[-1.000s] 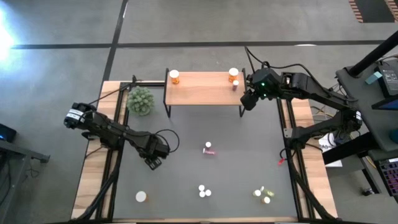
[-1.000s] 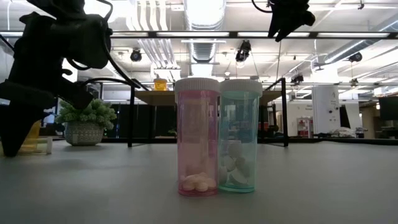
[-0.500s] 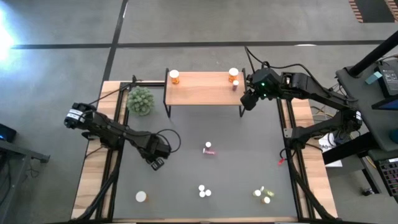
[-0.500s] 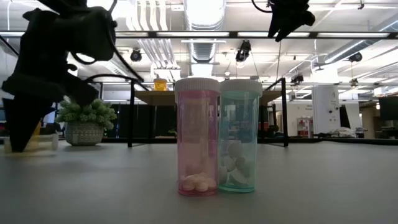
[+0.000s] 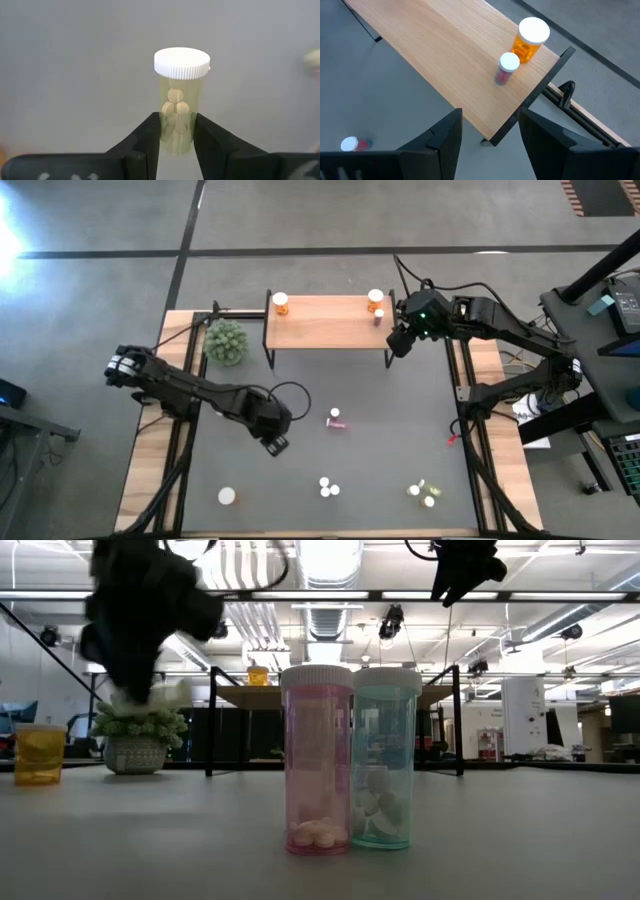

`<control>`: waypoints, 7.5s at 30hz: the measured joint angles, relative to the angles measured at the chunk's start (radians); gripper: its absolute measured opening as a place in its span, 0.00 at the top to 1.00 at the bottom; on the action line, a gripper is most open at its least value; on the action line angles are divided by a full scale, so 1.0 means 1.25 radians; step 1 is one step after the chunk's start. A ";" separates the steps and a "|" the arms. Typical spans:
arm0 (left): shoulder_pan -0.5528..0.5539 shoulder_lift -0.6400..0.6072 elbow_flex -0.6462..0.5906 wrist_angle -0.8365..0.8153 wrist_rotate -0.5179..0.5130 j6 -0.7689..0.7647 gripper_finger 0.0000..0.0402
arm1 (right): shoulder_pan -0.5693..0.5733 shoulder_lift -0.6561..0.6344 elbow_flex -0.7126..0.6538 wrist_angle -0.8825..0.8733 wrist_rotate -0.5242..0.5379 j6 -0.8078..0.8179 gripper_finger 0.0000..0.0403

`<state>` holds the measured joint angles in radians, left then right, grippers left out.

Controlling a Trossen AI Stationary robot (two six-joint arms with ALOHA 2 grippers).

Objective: Pick and place medicine bottles onto shelf by color
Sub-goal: Put the small yellow pill bottle on the shelf, then put the large orange pill bottle on the shelf

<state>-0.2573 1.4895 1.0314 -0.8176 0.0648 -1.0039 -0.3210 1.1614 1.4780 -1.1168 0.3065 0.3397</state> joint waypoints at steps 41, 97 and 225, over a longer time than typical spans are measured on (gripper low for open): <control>0.183 -0.001 0.111 0.606 -0.259 0.580 0.79 | 0.001 0.023 0.000 0.275 -0.112 0.177 0.54; 0.271 0.000 0.129 0.514 0.058 0.640 0.79 | 0.144 0.450 0.444 -0.085 -0.446 -0.182 0.54; 0.270 0.001 0.101 0.536 0.052 0.536 0.46 | -0.147 0.365 0.238 -0.188 -0.154 -0.194 0.49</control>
<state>0.0803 1.4902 1.1580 -0.1477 0.1303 -0.3340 -0.5049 1.6172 1.7752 -1.3514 0.1143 0.0971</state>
